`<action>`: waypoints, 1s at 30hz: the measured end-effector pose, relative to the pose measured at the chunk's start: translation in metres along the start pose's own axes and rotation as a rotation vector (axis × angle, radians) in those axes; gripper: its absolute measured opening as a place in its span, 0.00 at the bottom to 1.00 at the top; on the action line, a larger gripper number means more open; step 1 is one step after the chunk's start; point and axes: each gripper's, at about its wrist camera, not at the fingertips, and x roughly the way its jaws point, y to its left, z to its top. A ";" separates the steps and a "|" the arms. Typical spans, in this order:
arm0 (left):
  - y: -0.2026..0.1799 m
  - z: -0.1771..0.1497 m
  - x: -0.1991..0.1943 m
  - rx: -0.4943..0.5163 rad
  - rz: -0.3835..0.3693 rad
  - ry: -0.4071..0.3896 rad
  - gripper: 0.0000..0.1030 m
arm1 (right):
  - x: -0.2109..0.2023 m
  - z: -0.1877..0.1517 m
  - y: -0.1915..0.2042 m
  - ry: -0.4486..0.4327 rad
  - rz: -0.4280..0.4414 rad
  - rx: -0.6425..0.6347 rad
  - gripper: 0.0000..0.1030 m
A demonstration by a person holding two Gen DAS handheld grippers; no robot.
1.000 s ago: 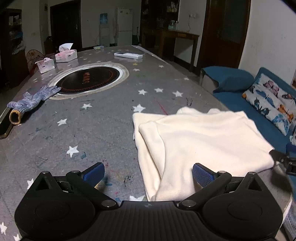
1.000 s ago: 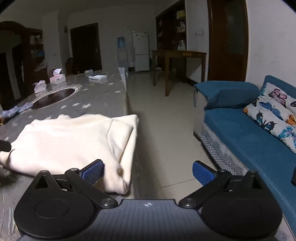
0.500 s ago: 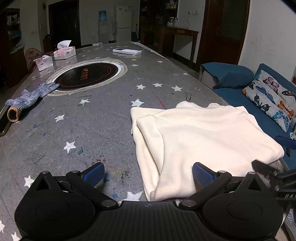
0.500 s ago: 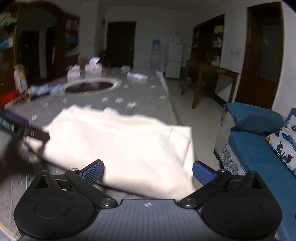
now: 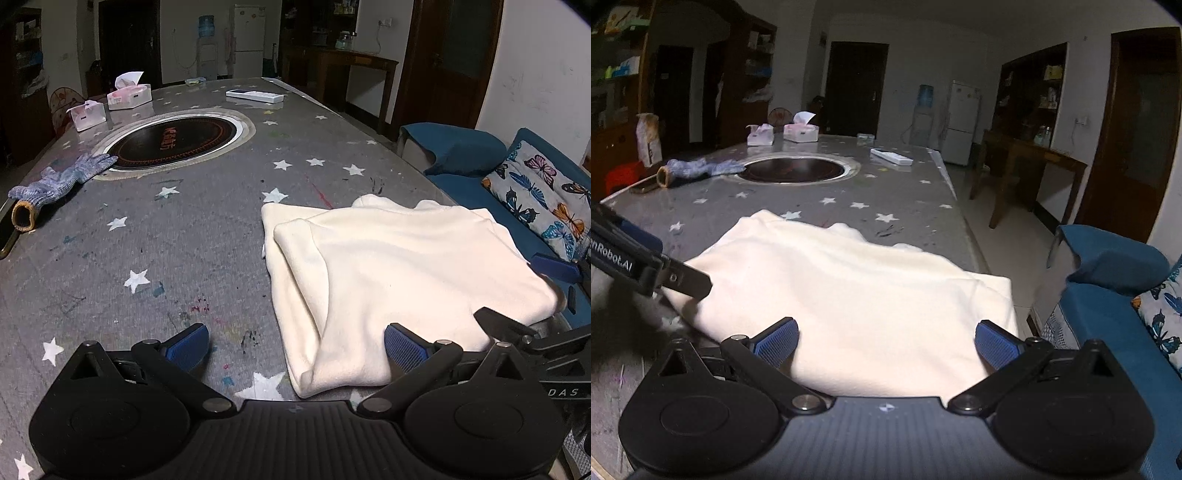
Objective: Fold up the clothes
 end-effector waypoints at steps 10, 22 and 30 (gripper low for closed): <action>0.005 -0.001 0.000 -0.036 -0.015 0.005 1.00 | -0.003 0.016 0.014 -0.046 0.036 -0.056 1.00; 0.024 0.001 -0.002 -0.103 0.014 -0.003 1.00 | 0.004 0.019 0.025 -0.030 0.079 -0.087 1.00; 0.023 -0.002 0.000 -0.100 0.007 0.015 1.00 | 0.013 0.016 0.027 0.007 0.114 -0.041 1.00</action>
